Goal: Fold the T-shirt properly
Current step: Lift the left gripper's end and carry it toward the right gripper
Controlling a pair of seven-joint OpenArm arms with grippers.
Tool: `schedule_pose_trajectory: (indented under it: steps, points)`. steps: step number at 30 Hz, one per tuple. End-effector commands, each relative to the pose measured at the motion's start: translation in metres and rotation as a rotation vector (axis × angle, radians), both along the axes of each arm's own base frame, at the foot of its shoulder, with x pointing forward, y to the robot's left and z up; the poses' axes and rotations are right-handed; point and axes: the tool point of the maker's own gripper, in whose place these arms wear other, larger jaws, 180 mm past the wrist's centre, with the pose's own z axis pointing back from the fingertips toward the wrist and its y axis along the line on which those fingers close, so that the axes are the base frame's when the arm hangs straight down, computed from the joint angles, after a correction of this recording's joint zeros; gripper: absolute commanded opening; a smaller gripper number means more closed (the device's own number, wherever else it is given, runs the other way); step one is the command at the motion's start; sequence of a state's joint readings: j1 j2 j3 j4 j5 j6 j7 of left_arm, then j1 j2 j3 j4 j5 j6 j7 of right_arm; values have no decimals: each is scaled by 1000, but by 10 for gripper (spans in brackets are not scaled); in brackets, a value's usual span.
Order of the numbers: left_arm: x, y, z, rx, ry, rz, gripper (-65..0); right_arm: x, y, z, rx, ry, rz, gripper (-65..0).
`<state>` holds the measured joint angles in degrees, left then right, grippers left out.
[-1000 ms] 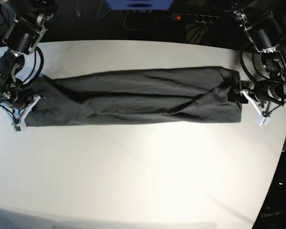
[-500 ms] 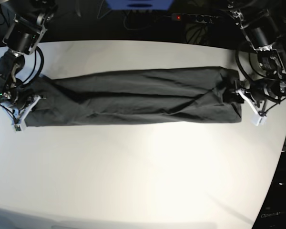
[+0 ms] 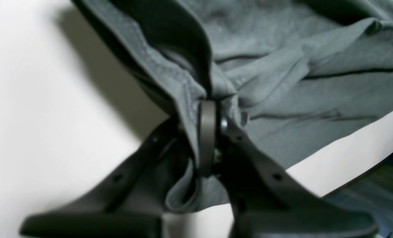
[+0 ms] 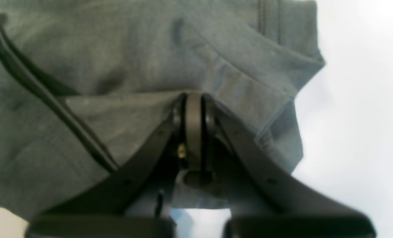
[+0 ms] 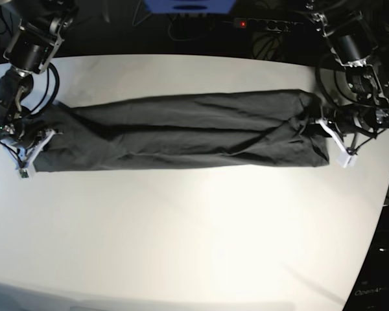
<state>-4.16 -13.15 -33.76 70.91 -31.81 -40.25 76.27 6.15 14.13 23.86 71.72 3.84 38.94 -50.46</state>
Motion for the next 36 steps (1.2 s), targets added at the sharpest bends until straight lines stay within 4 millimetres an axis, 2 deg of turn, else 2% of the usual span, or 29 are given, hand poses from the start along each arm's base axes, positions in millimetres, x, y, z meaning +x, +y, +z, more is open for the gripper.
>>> schedule_pose_trajectory:
  steps: [1, 6, 9, 14, 17, 20, 22, 28, 32, 36]
  points:
    - [-12, 5, -7, 56, 85, -37, -613, -28, 5, -20, -10, 138, 22, -647]
    - [13, -6, 5, 36, 30, -43, -613, -28, 10, -22, 1, 138, 23, -647]
    - [28, -24, 11, 48, 11, -124, -613, -28, 11, -22, 2, 139, 25, -647]
    - [35, -64, 10, 40, 8, -250, -614, -27, 11, -22, 3, 133, 25, -647]
    - [34, -76, 8, 44, 16, -292, -614, -27, 10, -21, 1, 133, 25, -647]
    - [33, -74, 8, 61, 19, -310, -614, -27, 10, -21, 0, 133, 25, -647]
    - [35, -59, 12, 102, 11, -309, -614, -27, 10, -21, 0, 133, 25, -647]
    - [53, -30, 47, 230, -93, -326, -614, -27, 11, -22, 3, 133, 25, -647]
    - [61, -32, 63, 264, -153, -346, -614, -27, 11, -22, 3, 133, 25, -647]
    - [65, -60, 76, 301, -210, -458, -614, -26, 12, -22, 4, 133, 25, -647]
